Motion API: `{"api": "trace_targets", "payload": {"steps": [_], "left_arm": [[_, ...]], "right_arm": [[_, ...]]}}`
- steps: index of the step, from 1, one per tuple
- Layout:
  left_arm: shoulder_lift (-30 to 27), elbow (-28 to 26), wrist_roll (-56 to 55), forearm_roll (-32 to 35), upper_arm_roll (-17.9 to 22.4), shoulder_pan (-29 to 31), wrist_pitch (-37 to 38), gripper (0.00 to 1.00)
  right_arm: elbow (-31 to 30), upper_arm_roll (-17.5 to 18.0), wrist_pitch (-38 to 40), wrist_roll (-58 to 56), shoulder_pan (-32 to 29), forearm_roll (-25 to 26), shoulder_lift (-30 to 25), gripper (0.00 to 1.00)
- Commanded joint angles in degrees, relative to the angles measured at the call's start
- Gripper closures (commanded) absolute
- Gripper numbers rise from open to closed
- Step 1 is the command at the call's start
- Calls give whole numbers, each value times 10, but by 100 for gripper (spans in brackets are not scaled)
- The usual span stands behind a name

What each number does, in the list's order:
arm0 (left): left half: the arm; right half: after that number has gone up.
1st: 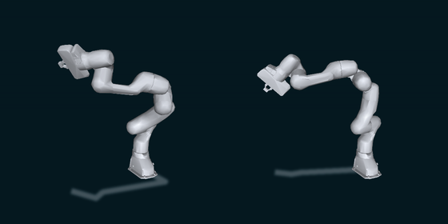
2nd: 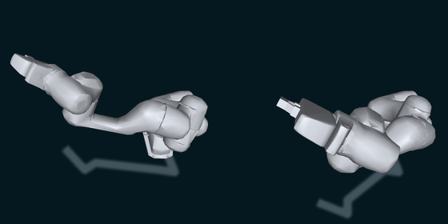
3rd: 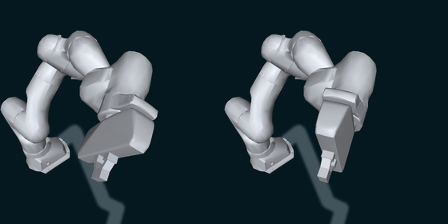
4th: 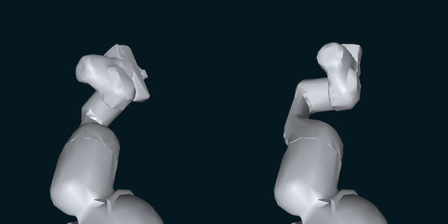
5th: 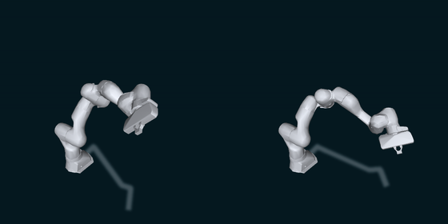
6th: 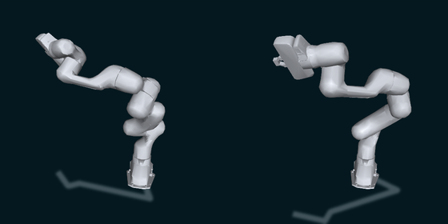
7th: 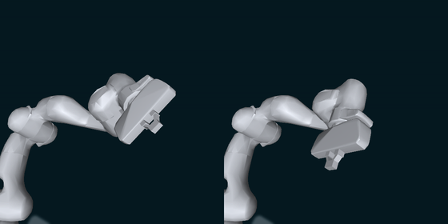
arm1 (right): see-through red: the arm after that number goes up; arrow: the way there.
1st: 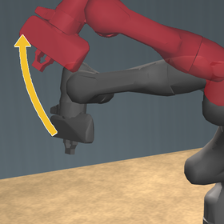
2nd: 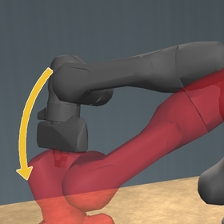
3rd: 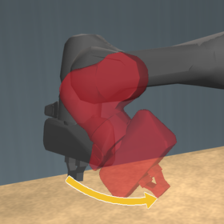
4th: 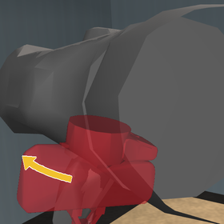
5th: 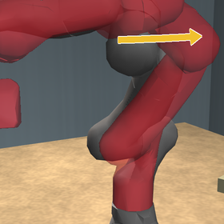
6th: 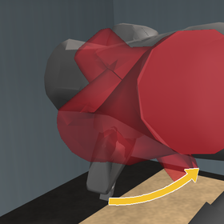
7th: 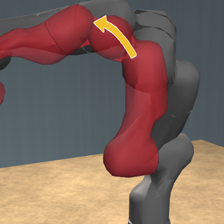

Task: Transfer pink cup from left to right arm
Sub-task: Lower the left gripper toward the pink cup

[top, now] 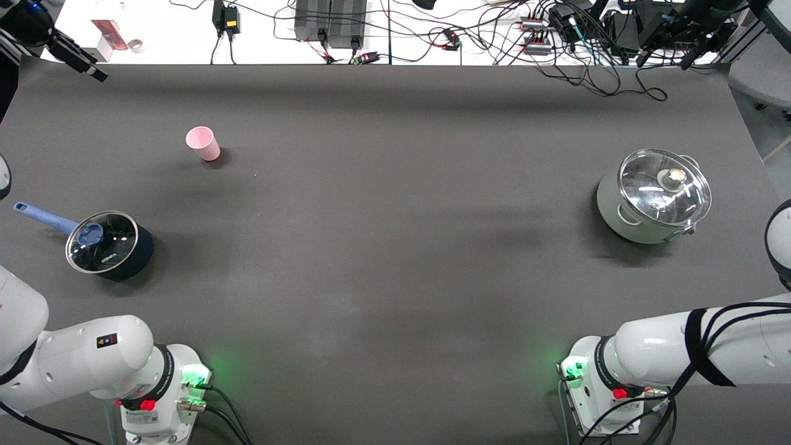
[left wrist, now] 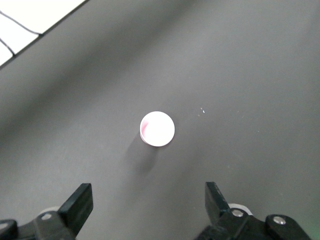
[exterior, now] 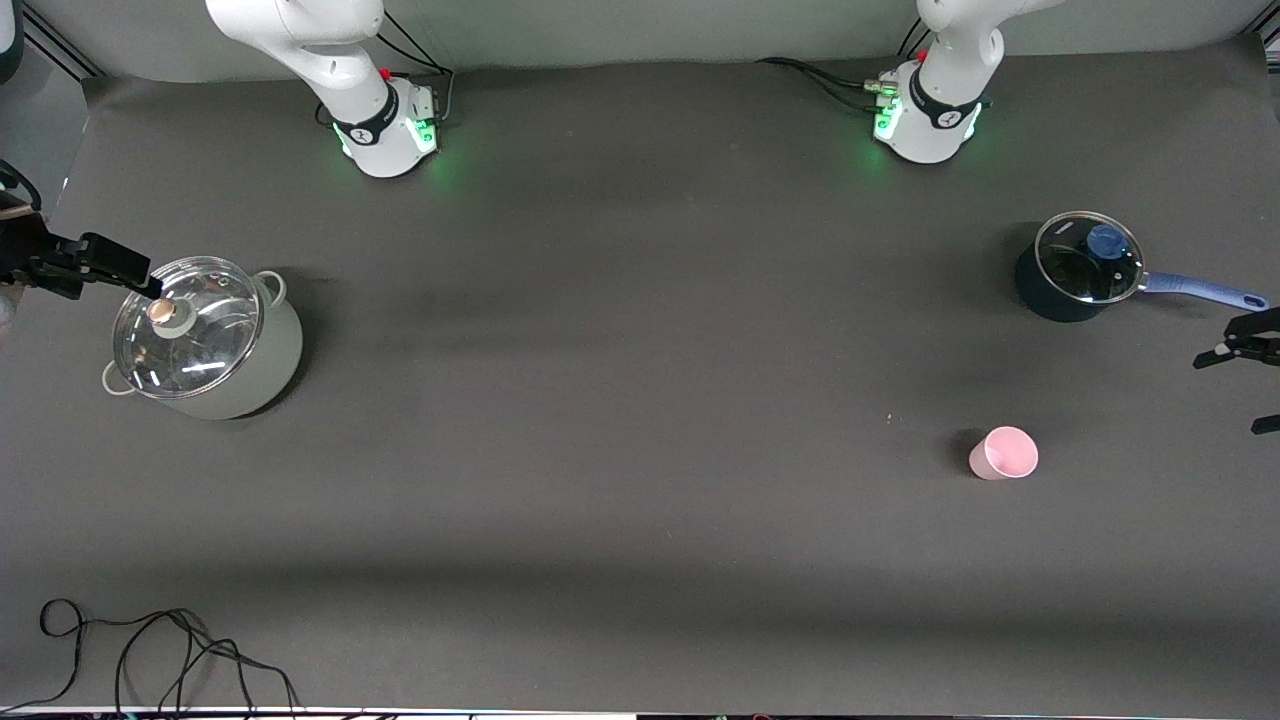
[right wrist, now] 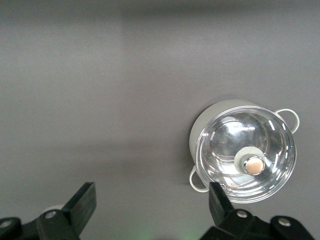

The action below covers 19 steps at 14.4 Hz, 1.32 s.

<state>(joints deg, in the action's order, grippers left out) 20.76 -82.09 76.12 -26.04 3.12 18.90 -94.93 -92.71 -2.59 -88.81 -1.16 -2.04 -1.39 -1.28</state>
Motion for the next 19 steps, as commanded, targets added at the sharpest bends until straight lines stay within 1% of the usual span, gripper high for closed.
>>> {"api": "trace_targets", "payload": {"steps": [1, 4, 9, 13, 19], "left_arm": [[34, 6, 113, -74, -3, 49, 20, 0], [81, 6, 213, -134, -3, 77, 31, 0], [168, 3, 377, -223, -5, 105, 27, 0], [214, -39, 511, -298, -5, 117, 19, 0], [273, -82, 697, -364, -4, 128, 8, 0]], "right_arm": [[16, 1, 11, 3, -4, -11, 8, 0], [16, 1, 11, 3, -4, -11, 7, 0], [15, 1, 11, 5, -4, -11, 7, 0], [16, 1, 11, 5, -4, -11, 7, 0], [16, 2, 12, 8, -2, -10, 7, 0]]}}
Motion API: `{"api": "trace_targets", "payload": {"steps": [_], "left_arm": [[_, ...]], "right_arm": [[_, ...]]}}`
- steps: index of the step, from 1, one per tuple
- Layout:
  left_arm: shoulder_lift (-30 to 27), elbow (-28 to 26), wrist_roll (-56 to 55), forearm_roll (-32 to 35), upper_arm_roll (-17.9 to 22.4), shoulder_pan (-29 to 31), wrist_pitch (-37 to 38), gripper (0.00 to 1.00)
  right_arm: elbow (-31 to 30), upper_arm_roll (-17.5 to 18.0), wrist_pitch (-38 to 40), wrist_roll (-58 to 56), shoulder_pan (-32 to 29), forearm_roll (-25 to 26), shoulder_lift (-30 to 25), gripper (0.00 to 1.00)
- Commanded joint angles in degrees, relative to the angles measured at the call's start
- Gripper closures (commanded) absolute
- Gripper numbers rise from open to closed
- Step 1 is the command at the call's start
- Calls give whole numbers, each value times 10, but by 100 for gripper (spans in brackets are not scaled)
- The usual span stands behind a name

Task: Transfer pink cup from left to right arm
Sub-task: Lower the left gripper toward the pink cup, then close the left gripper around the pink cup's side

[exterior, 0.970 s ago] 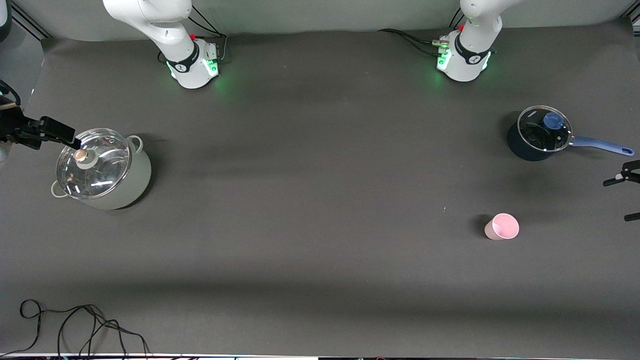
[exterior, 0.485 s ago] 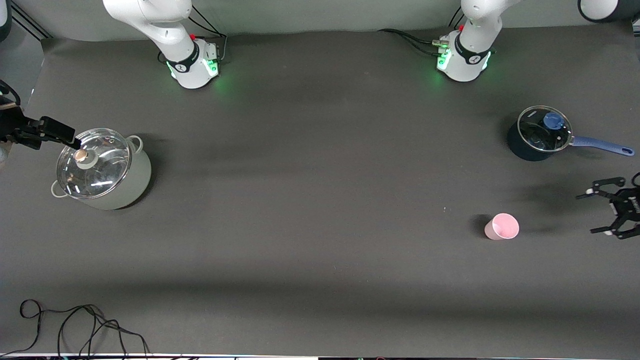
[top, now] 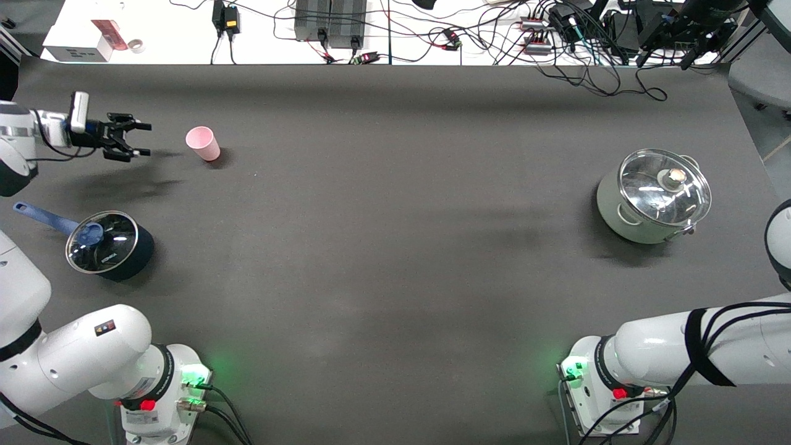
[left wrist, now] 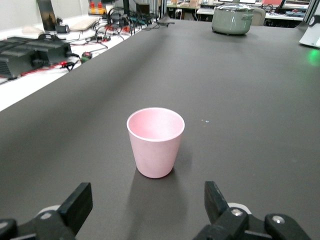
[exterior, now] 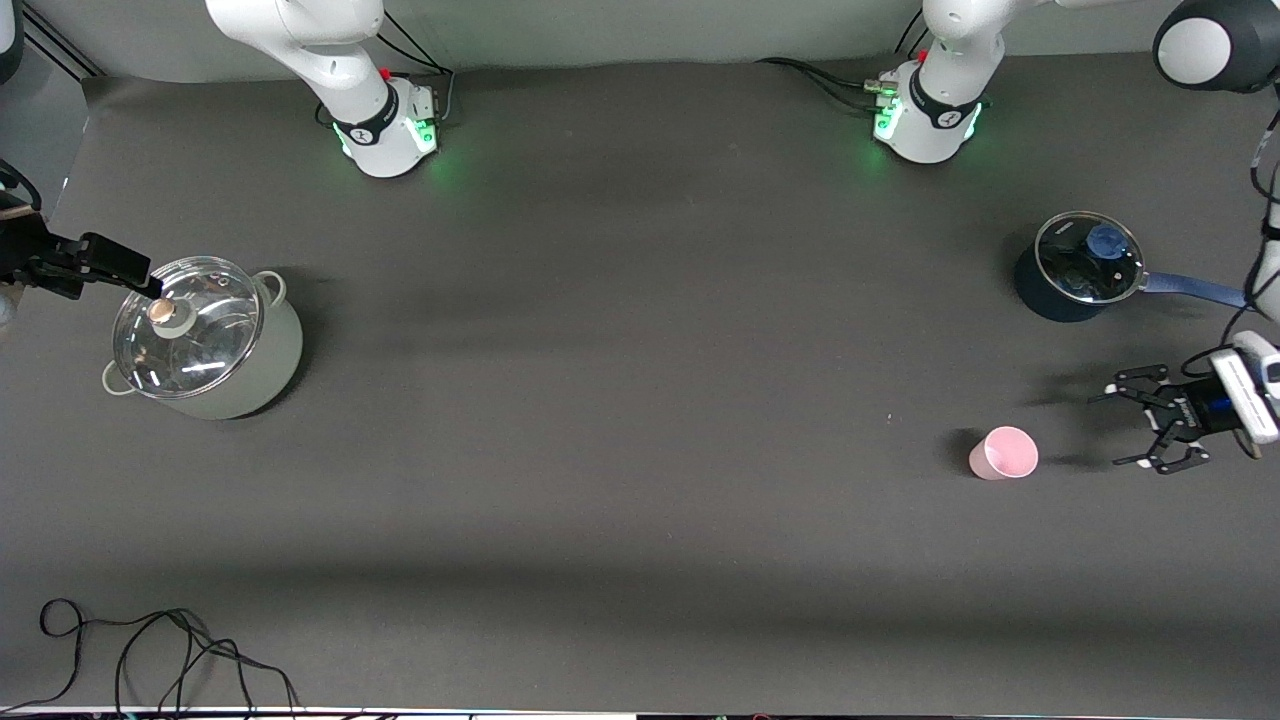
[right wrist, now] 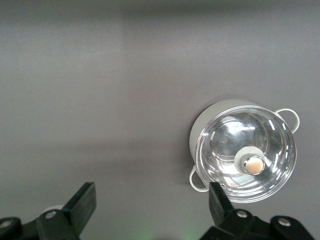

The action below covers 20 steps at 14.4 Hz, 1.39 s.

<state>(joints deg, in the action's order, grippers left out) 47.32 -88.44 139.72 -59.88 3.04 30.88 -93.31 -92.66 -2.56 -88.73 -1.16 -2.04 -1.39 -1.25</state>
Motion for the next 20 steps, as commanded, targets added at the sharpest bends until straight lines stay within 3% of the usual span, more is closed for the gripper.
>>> {"api": "trace_targets", "payload": {"steps": [1, 6, 20], "left_arm": [[15, -25, 84, -31, -3, 9, -13, 0], [44, -48, 150, -73, -7, 2, -41, 1], [70, -54, 85, -122, -24, -56, -61, 0]], "right_arm": [[14, 2, 10, 7, -3, -10, 6, 0], [14, 1, 11, 6, -2, -10, 9, 0], [13, 2, 15, -2, -1, -10, 8, 0]]}}
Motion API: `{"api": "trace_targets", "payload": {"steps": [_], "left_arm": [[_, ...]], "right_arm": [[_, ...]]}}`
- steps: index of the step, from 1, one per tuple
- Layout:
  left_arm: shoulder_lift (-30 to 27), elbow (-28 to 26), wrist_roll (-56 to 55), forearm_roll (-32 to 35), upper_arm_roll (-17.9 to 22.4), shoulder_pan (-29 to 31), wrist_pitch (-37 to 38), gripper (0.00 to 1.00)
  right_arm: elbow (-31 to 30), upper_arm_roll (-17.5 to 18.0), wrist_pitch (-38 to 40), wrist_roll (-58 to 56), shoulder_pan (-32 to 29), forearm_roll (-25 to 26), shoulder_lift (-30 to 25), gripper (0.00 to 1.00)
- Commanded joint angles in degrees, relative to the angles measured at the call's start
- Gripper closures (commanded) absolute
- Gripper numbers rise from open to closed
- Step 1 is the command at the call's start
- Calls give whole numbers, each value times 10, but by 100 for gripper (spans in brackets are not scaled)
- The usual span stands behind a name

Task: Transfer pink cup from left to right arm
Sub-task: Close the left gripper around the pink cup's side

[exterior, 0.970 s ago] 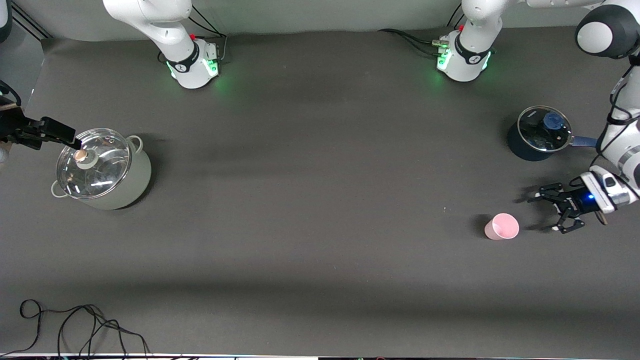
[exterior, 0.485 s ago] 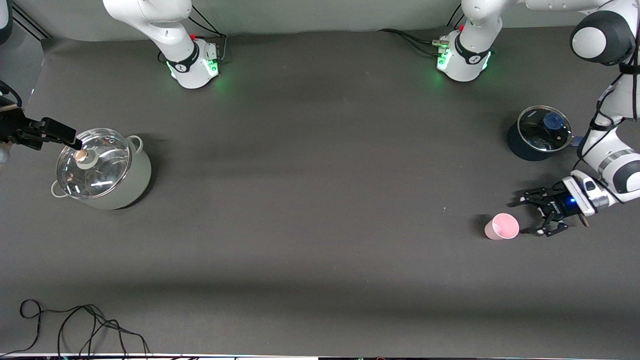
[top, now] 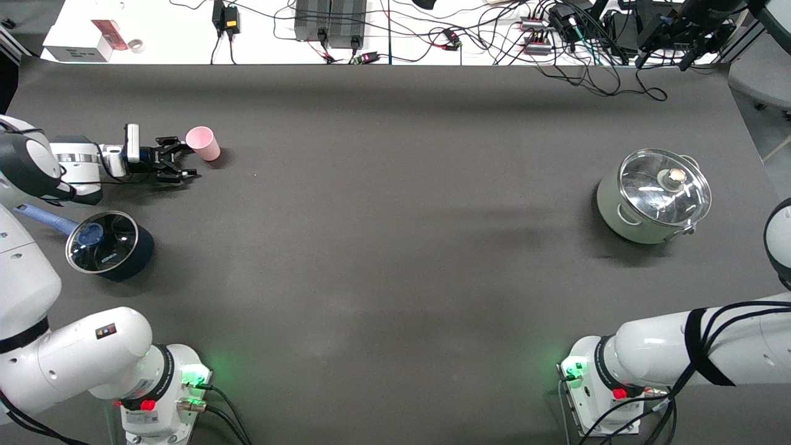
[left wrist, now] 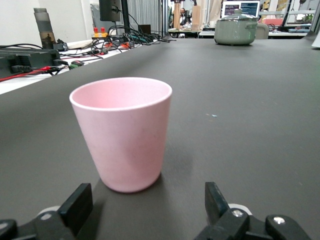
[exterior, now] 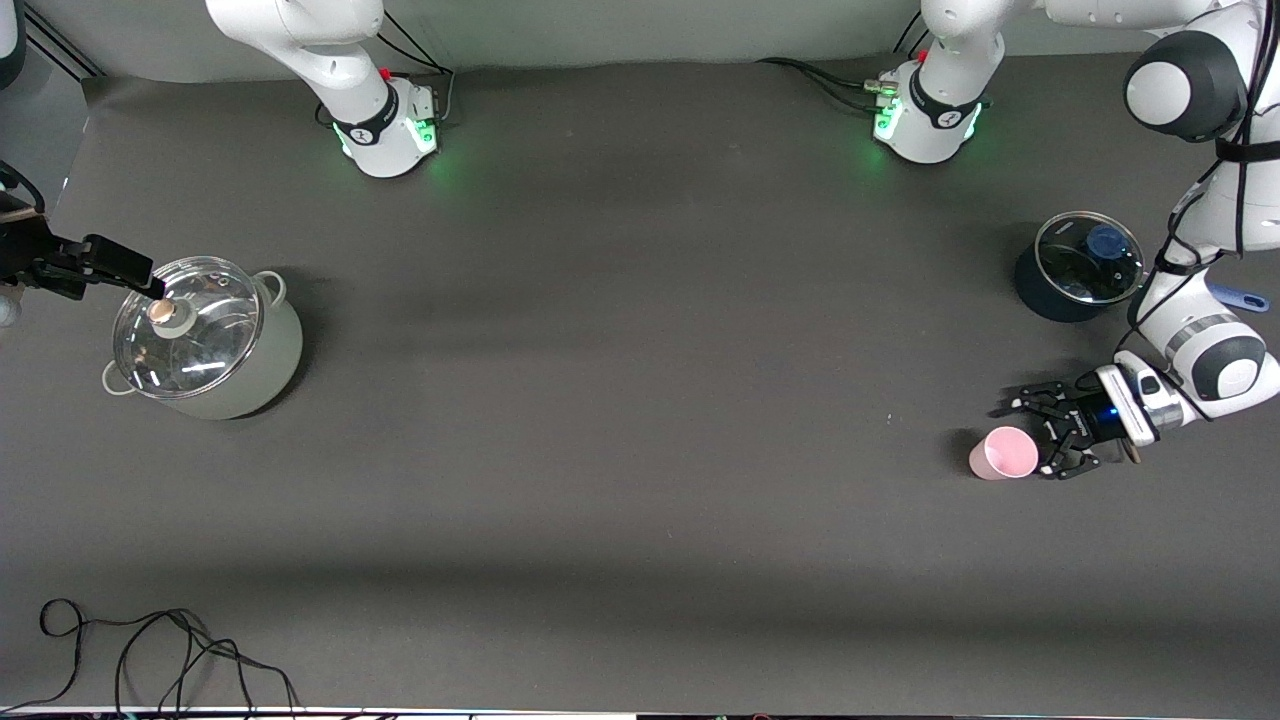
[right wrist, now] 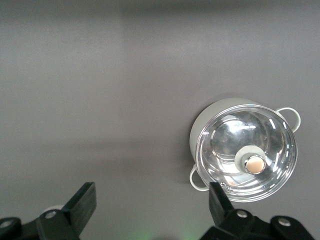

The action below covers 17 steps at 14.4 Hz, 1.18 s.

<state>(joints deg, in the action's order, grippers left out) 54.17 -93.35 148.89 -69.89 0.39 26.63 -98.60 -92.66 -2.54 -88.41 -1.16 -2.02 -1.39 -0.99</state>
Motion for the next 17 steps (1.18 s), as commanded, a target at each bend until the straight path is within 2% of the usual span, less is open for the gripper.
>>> {"api": "trace_targets", "payload": {"steps": [1, 8, 9, 12, 17], "left_arm": [[3, -5, -7, -33, 2, -19, -8, 0], [6, -8, -7, -68, 1, -40, -23, 4], [6, -10, -6, -79, -2, -41, -23, 7], [6, -12, -6, -81, -3, -41, -24, 31], [-3, -10, -10, -81, -3, -41, -32, 46]], "right_arm": [[13, 2, 12, -1, -1, -10, 6, 0], [13, 2, 12, -2, -3, -9, 5, 0], [13, 2, 12, -1, -1, -10, 5, 0], [12, 2, 16, 0, 0, -9, 3, 0], [13, 2, 29, -2, -4, -9, 4, 0]]}}
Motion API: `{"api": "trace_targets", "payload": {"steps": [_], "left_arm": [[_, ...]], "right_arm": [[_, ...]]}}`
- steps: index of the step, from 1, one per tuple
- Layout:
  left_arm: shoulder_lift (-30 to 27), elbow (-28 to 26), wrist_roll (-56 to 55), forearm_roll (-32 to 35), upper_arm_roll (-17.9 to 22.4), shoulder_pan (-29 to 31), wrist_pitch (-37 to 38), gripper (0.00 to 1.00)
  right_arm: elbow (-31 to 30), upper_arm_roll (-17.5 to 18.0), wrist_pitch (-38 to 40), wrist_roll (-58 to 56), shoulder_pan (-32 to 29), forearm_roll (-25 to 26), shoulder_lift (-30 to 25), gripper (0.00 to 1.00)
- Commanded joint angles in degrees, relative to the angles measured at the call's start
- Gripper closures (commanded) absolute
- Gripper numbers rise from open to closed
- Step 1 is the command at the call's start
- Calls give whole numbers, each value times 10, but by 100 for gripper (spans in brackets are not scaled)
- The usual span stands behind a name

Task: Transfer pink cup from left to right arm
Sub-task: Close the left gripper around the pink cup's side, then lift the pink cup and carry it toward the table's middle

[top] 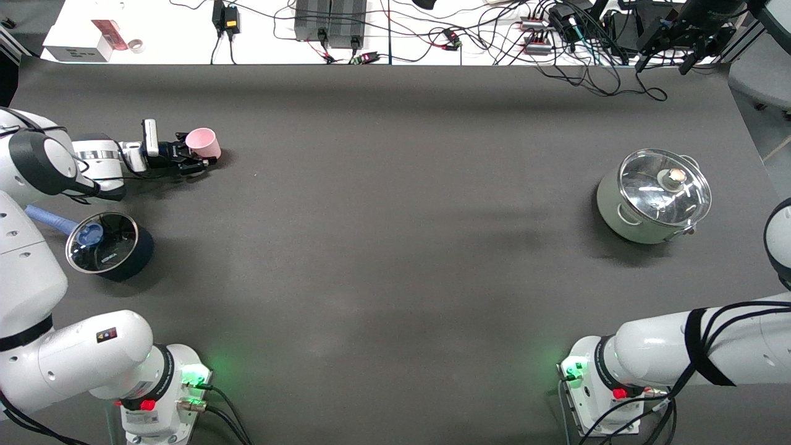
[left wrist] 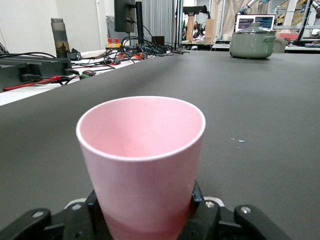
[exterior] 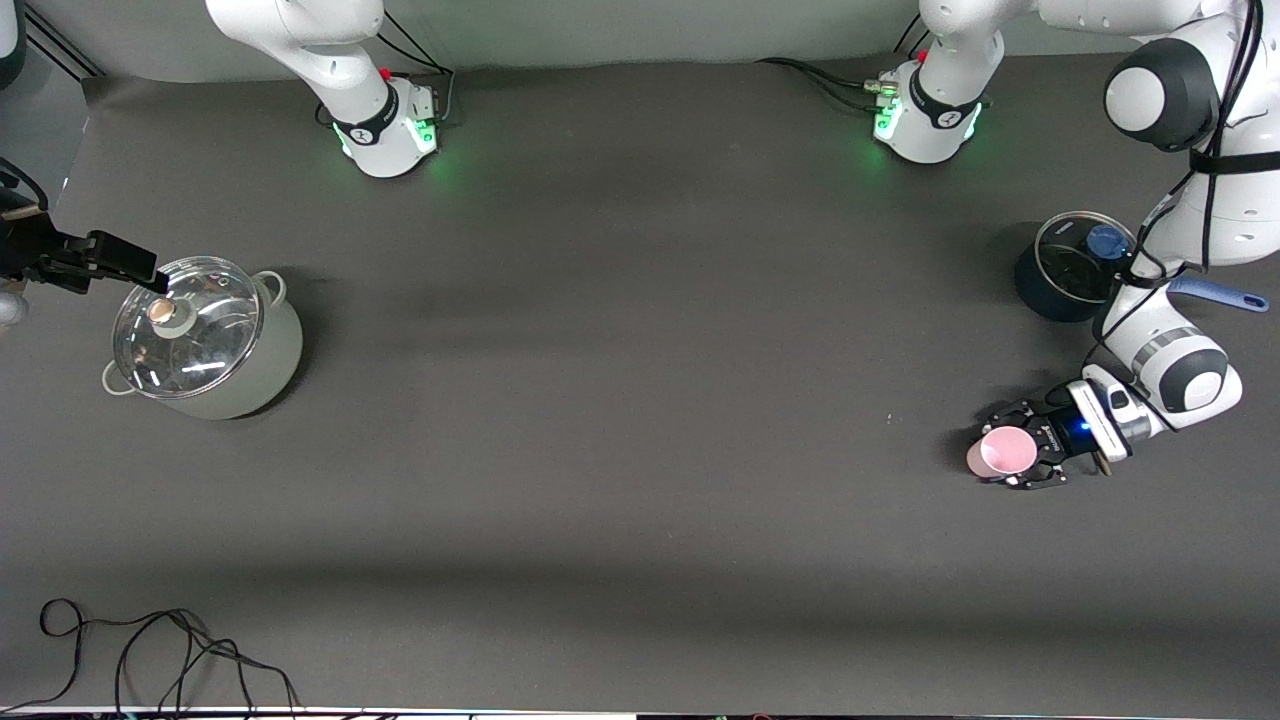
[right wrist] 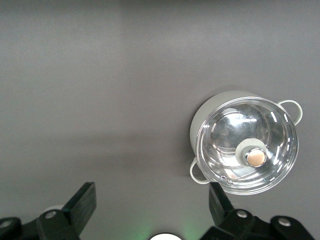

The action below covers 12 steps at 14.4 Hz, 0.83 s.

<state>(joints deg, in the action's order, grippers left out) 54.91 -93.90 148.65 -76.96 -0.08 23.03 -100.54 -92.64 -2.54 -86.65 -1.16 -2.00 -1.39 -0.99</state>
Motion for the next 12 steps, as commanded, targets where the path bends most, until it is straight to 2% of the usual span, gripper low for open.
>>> {"api": "trace_targets", "payload": {"steps": [1, 8, 12], "left_arm": [[-11, -2, -16, -10, 0, -9, -13, 48], [-91, -8, -207, -13, 0, -97, -38, 54], [-138, -20, -307, -26, -34, -145, -103, 57]], "right_arm": [[13, 1, 12, -3, -5, -9, 4, 0], [15, -5, 16, -3, -6, -9, 5, 0], [15, -6, 17, -3, -6, -8, 4, 0]]}}
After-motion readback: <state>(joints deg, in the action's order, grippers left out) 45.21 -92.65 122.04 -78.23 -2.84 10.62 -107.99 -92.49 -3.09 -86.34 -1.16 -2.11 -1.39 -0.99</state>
